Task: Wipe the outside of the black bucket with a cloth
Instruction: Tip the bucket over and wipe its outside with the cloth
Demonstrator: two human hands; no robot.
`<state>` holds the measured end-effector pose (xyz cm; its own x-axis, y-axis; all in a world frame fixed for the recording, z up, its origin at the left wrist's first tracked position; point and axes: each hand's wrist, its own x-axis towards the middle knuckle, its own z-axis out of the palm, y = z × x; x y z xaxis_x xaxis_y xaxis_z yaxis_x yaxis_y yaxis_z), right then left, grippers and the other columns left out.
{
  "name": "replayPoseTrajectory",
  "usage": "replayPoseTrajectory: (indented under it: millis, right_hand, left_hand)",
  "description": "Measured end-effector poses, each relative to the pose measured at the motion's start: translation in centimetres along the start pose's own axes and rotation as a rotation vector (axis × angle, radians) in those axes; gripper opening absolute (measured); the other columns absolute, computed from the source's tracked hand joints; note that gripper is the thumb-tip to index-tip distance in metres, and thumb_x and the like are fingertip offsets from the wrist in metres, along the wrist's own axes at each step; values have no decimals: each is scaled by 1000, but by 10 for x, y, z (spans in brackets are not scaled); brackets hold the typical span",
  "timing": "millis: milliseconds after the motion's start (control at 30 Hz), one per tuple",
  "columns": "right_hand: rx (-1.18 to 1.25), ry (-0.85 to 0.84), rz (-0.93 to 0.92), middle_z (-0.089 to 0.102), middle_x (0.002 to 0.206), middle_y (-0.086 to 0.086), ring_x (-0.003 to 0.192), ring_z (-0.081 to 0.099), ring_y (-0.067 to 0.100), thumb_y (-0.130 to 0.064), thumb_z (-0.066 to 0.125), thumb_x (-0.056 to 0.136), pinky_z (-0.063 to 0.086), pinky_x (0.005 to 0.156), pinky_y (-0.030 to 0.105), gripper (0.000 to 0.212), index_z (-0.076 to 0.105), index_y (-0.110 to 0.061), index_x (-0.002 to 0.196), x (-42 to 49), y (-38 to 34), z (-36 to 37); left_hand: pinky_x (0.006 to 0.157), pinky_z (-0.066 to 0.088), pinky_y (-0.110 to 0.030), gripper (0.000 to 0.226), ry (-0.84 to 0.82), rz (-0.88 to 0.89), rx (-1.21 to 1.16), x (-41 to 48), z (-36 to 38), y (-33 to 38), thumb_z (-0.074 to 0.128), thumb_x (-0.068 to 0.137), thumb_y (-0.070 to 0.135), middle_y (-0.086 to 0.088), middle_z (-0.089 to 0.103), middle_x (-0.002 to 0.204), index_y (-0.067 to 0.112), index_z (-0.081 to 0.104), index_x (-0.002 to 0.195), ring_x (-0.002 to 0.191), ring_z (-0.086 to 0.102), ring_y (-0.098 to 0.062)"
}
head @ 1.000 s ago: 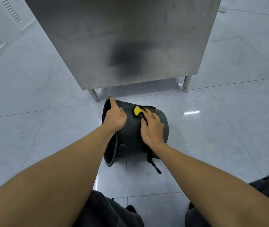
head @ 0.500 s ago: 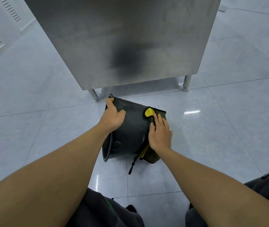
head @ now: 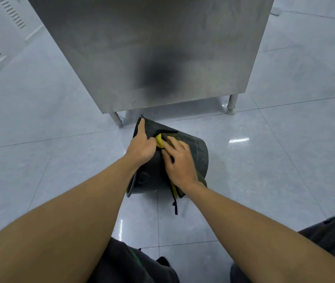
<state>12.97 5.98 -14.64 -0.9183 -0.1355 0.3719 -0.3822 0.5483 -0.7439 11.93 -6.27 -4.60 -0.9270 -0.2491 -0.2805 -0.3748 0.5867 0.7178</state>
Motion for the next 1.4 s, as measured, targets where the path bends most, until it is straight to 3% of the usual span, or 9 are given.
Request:
replayPoseTrajectory:
  millis: [100, 233, 400, 500, 633, 900, 1033, 1167, 1400]
  right_hand:
    - [0, 59, 264, 56, 140, 4, 129, 45, 25, -24, 54, 103, 41, 109, 38, 37, 61, -24, 139, -12, 31, -10]
    - [83, 123, 467, 55, 136, 4, 130, 45, 24, -22, 54, 102, 44, 109, 38, 36, 61, -18, 137, -16, 43, -15]
    - [124, 95, 144, 62, 131, 7, 122, 50, 24, -20, 60, 100, 43, 105, 32, 35, 64, -14, 134, 0, 1, -2]
    - [163, 53, 10, 64, 127, 4, 120, 51, 19, -18, 62, 99, 37, 102, 15, 32, 67, -14, 130, 8, -21, 1]
    - [122, 82, 72, 65, 130, 3, 122, 50, 19, -16, 63, 98, 34, 105, 15, 33, 67, -18, 131, 3, -3, 0]
    - [91, 183, 471, 62, 135, 3, 126, 53, 27, -19, 56, 102, 46, 107, 35, 35, 63, -15, 135, -9, 39, -12]
    - [109, 113, 262, 62, 137, 2, 126, 48, 22, -17, 56, 101, 31, 103, 19, 36, 62, -16, 136, 3, -1, -6]
    - [201, 14, 11, 63, 137, 0, 124, 47, 16, -17, 55, 102, 35, 106, 19, 35, 62, -19, 136, 13, -37, 0]
    - [65, 22, 25, 58, 121, 3, 112, 50, 18, -10, 60, 97, 40, 99, 21, 27, 69, -14, 122, -24, 12, -2]
  left_hand:
    - [60, 37, -20, 71, 6, -30, 9, 1, -7, -3, 34, 101, 13, 14, 39, 80, 32, -3, 159, 66, 41, -4]
    - [58, 37, -19, 70, 9, -39, 12, -1, -5, -2, 32, 104, 14, 16, 33, 75, 32, -6, 159, 65, 43, -6]
    - [63, 43, -26, 70, 11, -18, -16, 4, 6, 5, 33, 101, 19, 7, 47, 78, 34, -5, 158, 70, 51, -14]
    - [91, 48, -34, 69, 3, 14, -66, 6, 5, 4, 37, 100, 22, -1, 57, 113, 32, 1, 157, 94, 59, -18]
    - [70, 47, -31, 48, 36, -27, -70, 3, 1, 2, 39, 99, 9, -16, 57, 108, 12, 15, 140, 81, 57, -17]
    - [68, 42, -23, 62, 16, 4, 27, 1, -3, -3, 37, 105, 16, 1, 51, 113, 30, 8, 158, 71, 48, -6]
    - [83, 39, -30, 64, 44, 1, -35, 1, 4, 1, 34, 104, 13, 9, 49, 98, 28, 5, 159, 76, 50, -9]
    - [96, 47, -38, 60, 82, -3, -41, 6, 2, 3, 36, 97, 14, -5, 59, 124, 27, 21, 154, 109, 58, -26]
    - [75, 50, -38, 35, 228, -69, 19, 8, -6, 0, 42, 102, 10, -15, 56, 101, 13, 28, 134, 88, 58, -27]
